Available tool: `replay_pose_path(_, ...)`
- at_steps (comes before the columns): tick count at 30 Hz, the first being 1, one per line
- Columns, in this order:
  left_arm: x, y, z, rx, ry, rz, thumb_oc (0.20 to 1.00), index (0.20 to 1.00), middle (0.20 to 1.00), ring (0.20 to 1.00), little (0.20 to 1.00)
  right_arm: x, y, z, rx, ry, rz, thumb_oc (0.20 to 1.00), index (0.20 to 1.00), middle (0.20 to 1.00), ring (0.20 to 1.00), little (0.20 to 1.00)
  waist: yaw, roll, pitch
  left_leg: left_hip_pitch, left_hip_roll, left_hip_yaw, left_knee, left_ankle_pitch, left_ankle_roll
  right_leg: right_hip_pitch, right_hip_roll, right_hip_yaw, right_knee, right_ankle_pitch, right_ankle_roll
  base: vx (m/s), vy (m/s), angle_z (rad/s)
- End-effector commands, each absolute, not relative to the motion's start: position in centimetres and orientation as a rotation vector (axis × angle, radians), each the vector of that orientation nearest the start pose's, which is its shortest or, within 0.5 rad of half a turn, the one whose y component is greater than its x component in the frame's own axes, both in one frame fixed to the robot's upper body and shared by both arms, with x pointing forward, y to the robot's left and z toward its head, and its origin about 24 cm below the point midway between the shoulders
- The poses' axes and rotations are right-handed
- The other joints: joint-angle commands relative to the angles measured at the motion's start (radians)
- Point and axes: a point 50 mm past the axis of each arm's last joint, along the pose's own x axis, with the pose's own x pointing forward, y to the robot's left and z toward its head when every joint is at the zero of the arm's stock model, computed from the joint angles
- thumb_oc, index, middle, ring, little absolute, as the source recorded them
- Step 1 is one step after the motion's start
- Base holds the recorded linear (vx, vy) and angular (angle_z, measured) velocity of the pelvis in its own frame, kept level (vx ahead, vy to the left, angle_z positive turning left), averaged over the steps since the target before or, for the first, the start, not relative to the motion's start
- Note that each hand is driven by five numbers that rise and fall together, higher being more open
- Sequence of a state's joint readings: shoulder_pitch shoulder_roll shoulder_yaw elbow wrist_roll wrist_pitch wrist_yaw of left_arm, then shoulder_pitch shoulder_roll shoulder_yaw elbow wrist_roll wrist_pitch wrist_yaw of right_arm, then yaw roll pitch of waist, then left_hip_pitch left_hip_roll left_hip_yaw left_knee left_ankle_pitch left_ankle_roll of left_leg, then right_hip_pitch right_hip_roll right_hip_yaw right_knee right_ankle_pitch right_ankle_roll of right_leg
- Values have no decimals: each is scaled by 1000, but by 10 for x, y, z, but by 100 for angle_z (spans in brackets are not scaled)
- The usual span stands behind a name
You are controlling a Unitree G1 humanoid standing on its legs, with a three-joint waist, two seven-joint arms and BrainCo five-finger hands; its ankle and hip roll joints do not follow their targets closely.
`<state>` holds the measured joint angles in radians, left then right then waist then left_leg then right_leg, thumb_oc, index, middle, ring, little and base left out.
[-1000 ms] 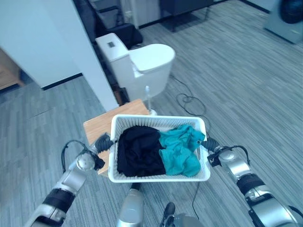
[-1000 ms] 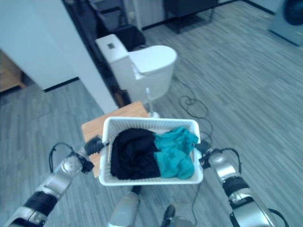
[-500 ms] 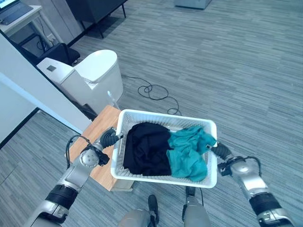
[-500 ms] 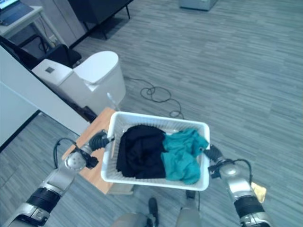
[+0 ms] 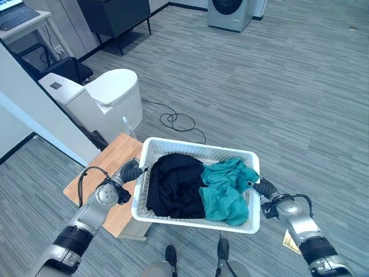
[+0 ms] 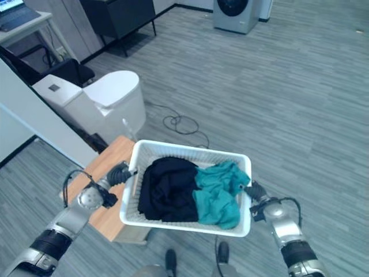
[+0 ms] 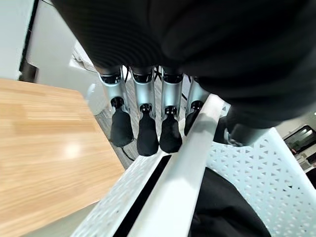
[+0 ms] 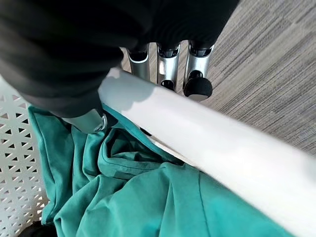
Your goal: Grab the laundry basket,head to the washer,open it,put in the laundry and shut it.
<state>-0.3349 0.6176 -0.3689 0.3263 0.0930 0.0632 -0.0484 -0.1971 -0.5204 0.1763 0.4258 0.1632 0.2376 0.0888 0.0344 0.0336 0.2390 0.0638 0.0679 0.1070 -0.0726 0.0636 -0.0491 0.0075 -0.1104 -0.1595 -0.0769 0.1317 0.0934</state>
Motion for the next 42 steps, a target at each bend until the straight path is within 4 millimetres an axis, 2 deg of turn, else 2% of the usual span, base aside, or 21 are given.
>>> replay_pose_path(1,326,245,78,852,128,-64,200,200,200,200,200,286,-283,41,-363,323,-49,200,200,200,200,200,22,-35,-83,-19,22,-70,122,-147,-14,-60,-16,-21,163,-144,28,110,-351,31)
replay_pose_path(3,333,237,87,823,87,-70,200,200,200,200,200,284,-294,52,-384,289,-96,200,200,200,200,200,16,-48,-64,-71,93,-66,285,-80,-50,-9,34,-30,151,-175,-15,99,-465,19)
replay_pose_path(4,336,237,93,803,69,-55,200,200,200,200,200,283,-296,59,-389,261,-105,200,200,200,200,200,21,-64,-40,-130,115,-73,459,-7,-33,20,60,-27,143,-182,-43,24,-330,6)
replay_pose_path(6,336,237,94,803,68,-55,200,200,200,200,200,282,-296,59,-388,260,-106,200,200,200,200,200,22,-60,-38,-139,119,-77,477,-15,-33,20,64,-28,143,-181,-44,30,-179,-23)
replay_pose_path(8,338,240,96,779,65,-27,200,200,200,200,200,280,-298,63,-391,243,-114,200,200,200,200,200,32,-60,-20,-219,93,-57,602,-19,-11,47,85,-13,147,-206,-71,131,-208,-22)
replay_pose_path(10,338,241,97,777,62,-22,200,200,200,200,200,280,-295,66,-391,230,-101,200,200,200,200,200,47,-57,-20,-256,17,-80,598,-43,4,41,92,6,157,-205,-73,143,-64,-33)
replay_pose_path(11,336,247,96,779,73,-9,200,200,200,200,200,284,-288,69,-388,215,-68,200,200,200,200,200,78,-46,-21,-290,-91,-114,523,-94,17,59,109,36,159,-213,-68,232,-60,-81)
replay_pose_path(13,333,252,95,771,80,2,200,200,200,200,200,292,-277,66,-373,211,-33,200,200,200,200,200,117,-33,-26,-325,-123,-107,401,-57,16,92,126,58,148,-234,-67,313,-66,-102)
replay_pose_path(16,324,268,86,747,127,41,200,200,200,200,200,306,-253,57,-352,230,39,200,200,200,200,200,190,-13,-41,-359,-120,-97,141,65,5,168,176,122,144,-289,-71,462,-50,-139)
replay_pose_path(22,313,289,79,714,169,101,200,200,200,200,200,317,-218,53,-307,211,140,200,200,200,200,200,230,-30,-39,-403,-77,-42,32,101,2,260,174,176,154,-358,-68,389,29,-65)
replay_pose_path(24,307,299,83,701,166,132,200,200,200,200,200,313,-208,53,-287,203,184,200,200,200,200,200,230,-37,-70,-382,-34,99,55,113,30,302,163,179,150,-382,-50,696,249,-25)
replay_pose_path(26,297,305,80,704,172,136,200,200,200,200,200,304,-207,50,-280,198,203,200,200,200,200,200,254,-104,-113,-391,-87,97,184,79,70,291,94,157,278,-262,29,893,299,-13)
replay_pose_path(27,298,305,81,731,171,134,200,200,200,200,200,301,-207,48,-283,197,203,200,200,200,200,200,254,-123,-119,-373,-110,103,197,52,89,256,77,150,411,-139,85,555,203,-55)
replay_pose_path(29,307,296,88,768,147,117,200,200,200,200,200,299,-213,48,-303,201,174,200,200,200,200,200,195,-107,-111,-285,-127,63,196,-13,135,126,68,150,761,45,150,736,307,-22)
replay_pose_path(30,310,294,88,769,150,116,200,200,200,200,200,300,-214,48,-303,197,169,200,200,200,200,200,169,-86,-111,-247,-127,37,181,-30,147,64,87,153,830,31,129,945,385,53)
replay_pose_path(31,312,289,89,766,140,108,200,200,200,200,200,300,-218,52,-317,188,153,200,200,200,200,200,113,-57,-98,-147,-131,-21,154,-59,156,-68,83,139,855,-65,92,579,232,103)
replay_pose_path(33,316,284,89,760,136,93,200,200,200,200,200,300,-221,53,-315,185,146,200,200,200,200,200,81,-42,-87,-110,-132,-62,143,-64,154,-138,91,140,834,-92,65,508,114,166)
replay_pose_path(36,323,271,87,764,134,48,200,200,200,200,200,299,-233,57,-327,193,112,200,200,200,200,200,2,-44,-86,8,-164,-185,105,-114,133,-228,114,173,532,-129,37,636,-22,93)
replay_pose_path(37,327,267,87,765,130,39,200,200,200,200,200,300,-235,60,-331,188,108,200,200,200,200,200,-18,-50,-84,50,-174,-231,100,-150,120,-245,99,195,341,-115,45,1076,-160,168)
replay_pose_path(38,330,262,84,773,135,37,200,200,200,200,200,304,-233,66,-339,170,118,200,200,200,200,200,-39,-54,-85,134,-175,-272,106,-224,103,-308,29,177,102,-21,82,1098,-150,173)
replay_pose_path(42,334,258,83,775,138,25,200,200,200,200,200,304,-231,66,-344,167,125,200,200,200,200,200,-46,-57,-98,190,-163,-274,115,-267,86,-275,10,130,69,-9,91,421,-85,72)
